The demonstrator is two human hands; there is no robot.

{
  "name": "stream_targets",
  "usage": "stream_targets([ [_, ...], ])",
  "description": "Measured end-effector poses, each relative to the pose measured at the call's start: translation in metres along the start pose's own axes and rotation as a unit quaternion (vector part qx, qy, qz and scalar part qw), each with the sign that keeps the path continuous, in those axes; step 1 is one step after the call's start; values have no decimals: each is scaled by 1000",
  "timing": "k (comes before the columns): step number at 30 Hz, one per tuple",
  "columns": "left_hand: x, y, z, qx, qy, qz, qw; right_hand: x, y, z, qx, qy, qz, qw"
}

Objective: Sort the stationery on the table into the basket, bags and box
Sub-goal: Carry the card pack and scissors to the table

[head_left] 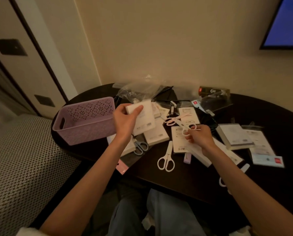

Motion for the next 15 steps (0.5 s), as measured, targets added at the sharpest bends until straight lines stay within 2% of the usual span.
stream_targets([
  [6,0,17,7,-5,-36,24,999,-5,3,0,-118,10,40,992],
  [10,-1,24,13,-9,-58,39,998,-8,1,14,-222,-64,12,973],
  [12,-1,28,14,-6,-63,51,997,-12,6,30,-198,-120,8,973],
  [15,-2,35,17,-26,-90,81,992,-18,23,45,-65,-134,94,984],
])
Point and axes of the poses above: each hand's wrist, its own x-axis towards the middle knuckle, its own y-axis out of the palm, z = x × y, the point moved 7 cm from there along x, towards the middle knuckle
